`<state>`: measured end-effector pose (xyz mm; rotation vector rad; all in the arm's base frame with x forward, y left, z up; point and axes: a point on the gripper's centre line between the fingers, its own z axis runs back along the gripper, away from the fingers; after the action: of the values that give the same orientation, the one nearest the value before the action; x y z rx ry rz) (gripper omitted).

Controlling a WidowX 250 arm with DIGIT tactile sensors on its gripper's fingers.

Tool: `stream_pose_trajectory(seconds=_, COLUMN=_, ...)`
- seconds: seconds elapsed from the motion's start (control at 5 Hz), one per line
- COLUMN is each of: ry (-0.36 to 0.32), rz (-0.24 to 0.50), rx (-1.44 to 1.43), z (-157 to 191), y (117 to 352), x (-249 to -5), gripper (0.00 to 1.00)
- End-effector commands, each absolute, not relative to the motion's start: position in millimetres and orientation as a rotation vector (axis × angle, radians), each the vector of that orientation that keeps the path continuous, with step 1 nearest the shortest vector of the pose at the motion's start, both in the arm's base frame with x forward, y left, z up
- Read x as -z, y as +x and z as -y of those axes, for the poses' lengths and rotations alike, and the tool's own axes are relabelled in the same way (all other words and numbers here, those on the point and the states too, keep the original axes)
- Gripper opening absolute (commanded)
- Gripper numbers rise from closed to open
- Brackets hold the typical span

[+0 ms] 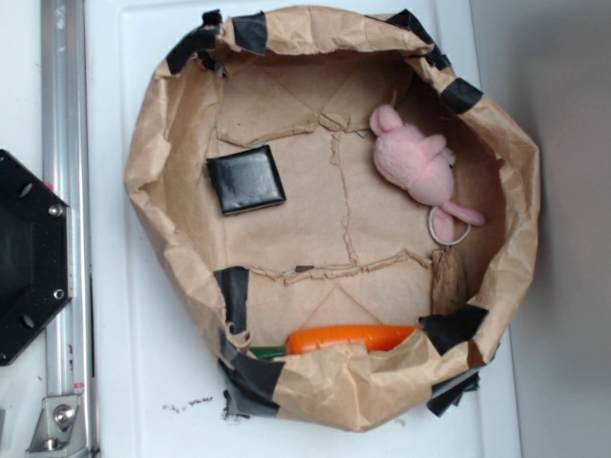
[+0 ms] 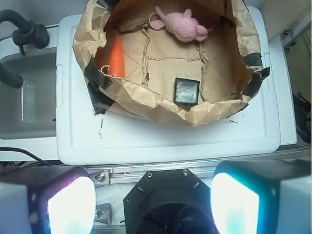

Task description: Grab the black box.

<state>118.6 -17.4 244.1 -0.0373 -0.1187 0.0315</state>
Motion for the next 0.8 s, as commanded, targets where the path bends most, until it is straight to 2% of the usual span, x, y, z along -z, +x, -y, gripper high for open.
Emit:
stream_pose_trajectory(seconds=0.0, ry=-0.037, rz=0.119, rx=-0.031, z=17.4, y=118.6, x=-244.1, gripper=1.0)
stream_pose_trajectory(seconds=0.2, ry=-0.026, rz=0.091, rx=-0.076, z=5.3, y=162.2, x=-220.7, gripper=1.0)
stream_pose_trajectory(seconds=0.4, ry=-0.004, rz=0.081, rx=-0.119, z=-14.5, y=182.5, x=-198.7, gripper=1.0)
stream_pose_trajectory(seconds=0.6, ry=0.004, rz=0.108, rx=-0.13, z=-31.7, y=203.6, x=-172.7, gripper=1.0)
